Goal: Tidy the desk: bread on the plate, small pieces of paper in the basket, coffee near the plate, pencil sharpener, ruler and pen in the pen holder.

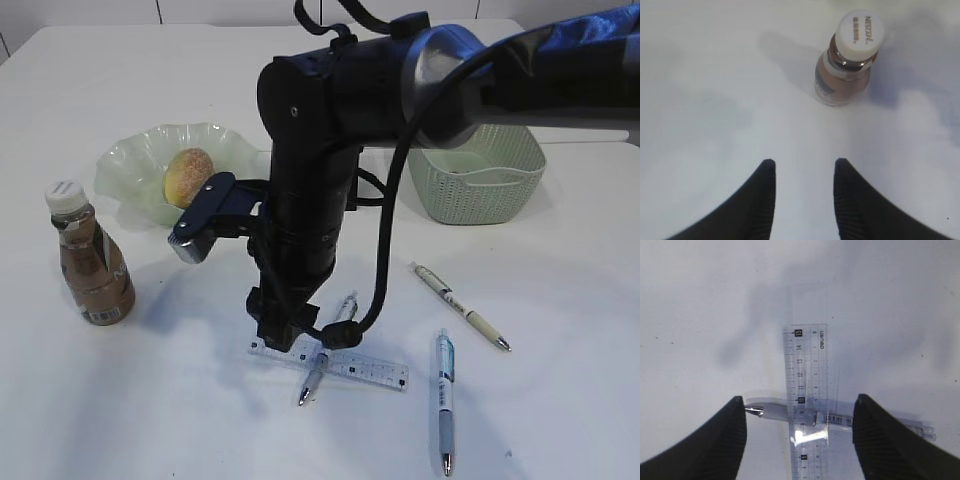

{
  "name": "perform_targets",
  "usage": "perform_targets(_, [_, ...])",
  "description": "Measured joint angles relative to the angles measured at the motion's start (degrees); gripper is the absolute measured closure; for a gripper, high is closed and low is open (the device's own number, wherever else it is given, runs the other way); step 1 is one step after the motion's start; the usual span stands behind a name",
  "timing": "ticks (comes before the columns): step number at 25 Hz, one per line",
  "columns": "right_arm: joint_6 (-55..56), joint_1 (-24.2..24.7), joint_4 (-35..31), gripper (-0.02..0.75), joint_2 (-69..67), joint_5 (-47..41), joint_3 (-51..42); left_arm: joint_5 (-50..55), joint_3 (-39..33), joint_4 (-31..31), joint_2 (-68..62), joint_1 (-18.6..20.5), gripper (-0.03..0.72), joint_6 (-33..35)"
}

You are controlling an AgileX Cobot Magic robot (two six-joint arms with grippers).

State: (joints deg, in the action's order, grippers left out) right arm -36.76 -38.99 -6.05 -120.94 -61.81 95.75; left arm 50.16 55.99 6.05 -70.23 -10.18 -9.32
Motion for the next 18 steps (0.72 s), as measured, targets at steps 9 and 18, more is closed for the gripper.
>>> perform_targets(9, [0.11, 0.0, -0.54, 0.204, -2.65, 0.78, 0.13, 0.22, 0.0, 0.0, 0.0, 0.0, 0.423, 0.0])
perform_targets(18, [0.11, 0.0, -1.11, 0.204, -5.25, 0.89, 0.24, 0.22, 0.0, 0.04, 0.0, 0.0, 0.43, 0.0])
